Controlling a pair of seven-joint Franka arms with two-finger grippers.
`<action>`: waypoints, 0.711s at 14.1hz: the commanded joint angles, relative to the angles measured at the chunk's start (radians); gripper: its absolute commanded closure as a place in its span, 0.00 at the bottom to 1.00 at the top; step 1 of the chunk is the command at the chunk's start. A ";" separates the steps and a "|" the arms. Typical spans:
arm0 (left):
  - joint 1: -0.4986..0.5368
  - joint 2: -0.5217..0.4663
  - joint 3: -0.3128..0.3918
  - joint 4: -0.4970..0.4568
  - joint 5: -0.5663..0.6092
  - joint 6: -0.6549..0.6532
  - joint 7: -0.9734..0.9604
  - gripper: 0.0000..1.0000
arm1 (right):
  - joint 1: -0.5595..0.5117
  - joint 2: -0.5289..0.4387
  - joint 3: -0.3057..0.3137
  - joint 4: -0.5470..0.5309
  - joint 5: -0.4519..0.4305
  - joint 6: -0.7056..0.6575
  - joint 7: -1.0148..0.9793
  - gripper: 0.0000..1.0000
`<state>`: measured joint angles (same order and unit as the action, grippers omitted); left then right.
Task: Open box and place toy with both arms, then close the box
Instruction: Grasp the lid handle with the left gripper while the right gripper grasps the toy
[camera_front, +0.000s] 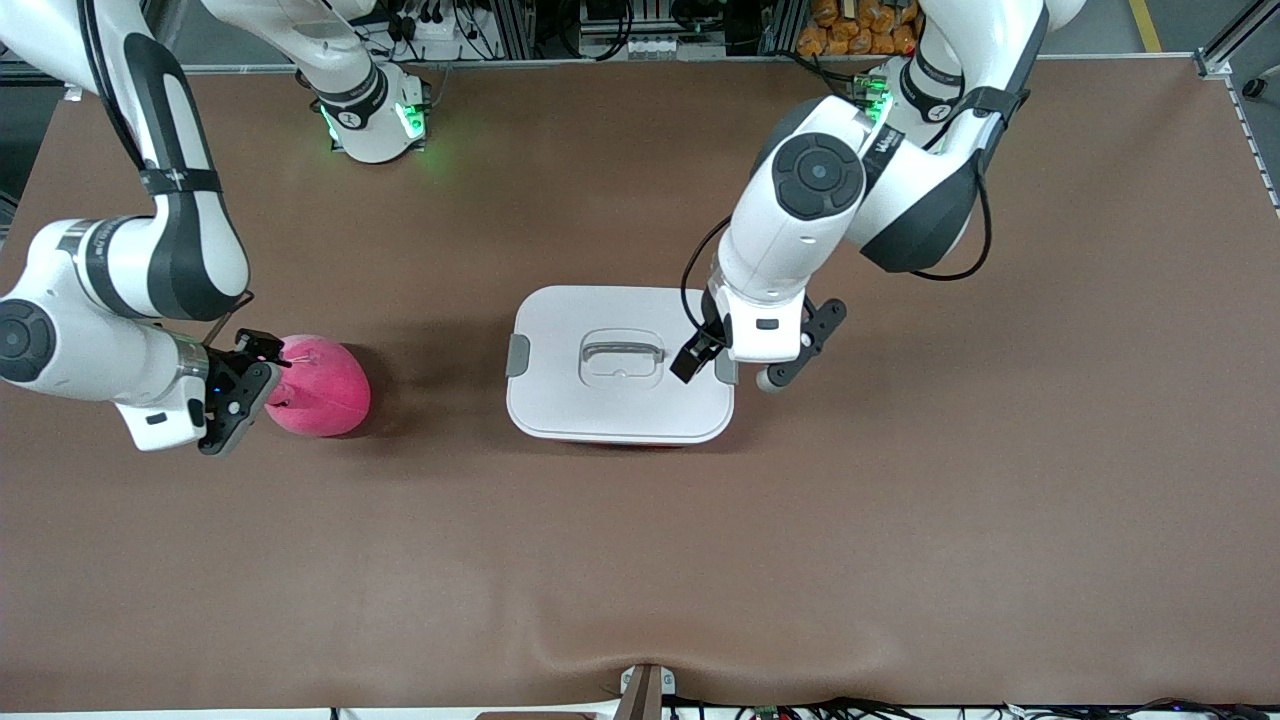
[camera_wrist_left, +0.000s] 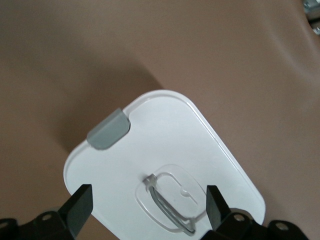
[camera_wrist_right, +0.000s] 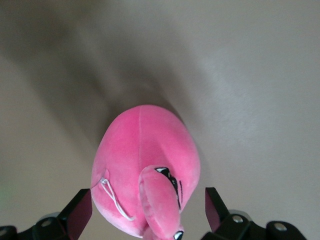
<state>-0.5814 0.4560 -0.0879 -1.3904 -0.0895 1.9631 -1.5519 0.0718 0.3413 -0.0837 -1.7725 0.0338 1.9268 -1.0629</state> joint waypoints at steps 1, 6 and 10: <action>-0.040 -0.002 0.005 0.011 0.008 0.002 -0.209 0.00 | 0.002 -0.007 -0.004 -0.047 -0.049 0.035 -0.031 0.00; -0.046 0.000 0.007 -0.010 0.022 -0.053 -0.399 0.00 | 0.000 0.002 -0.004 -0.057 -0.057 0.072 -0.060 0.00; -0.051 -0.002 0.007 -0.001 0.060 -0.098 -0.404 0.00 | -0.010 0.007 -0.004 -0.082 -0.063 0.122 -0.143 0.49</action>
<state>-0.6271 0.4579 -0.0808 -1.3994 -0.0592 1.8825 -1.9350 0.0702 0.3518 -0.0885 -1.8336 -0.0073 2.0147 -1.1504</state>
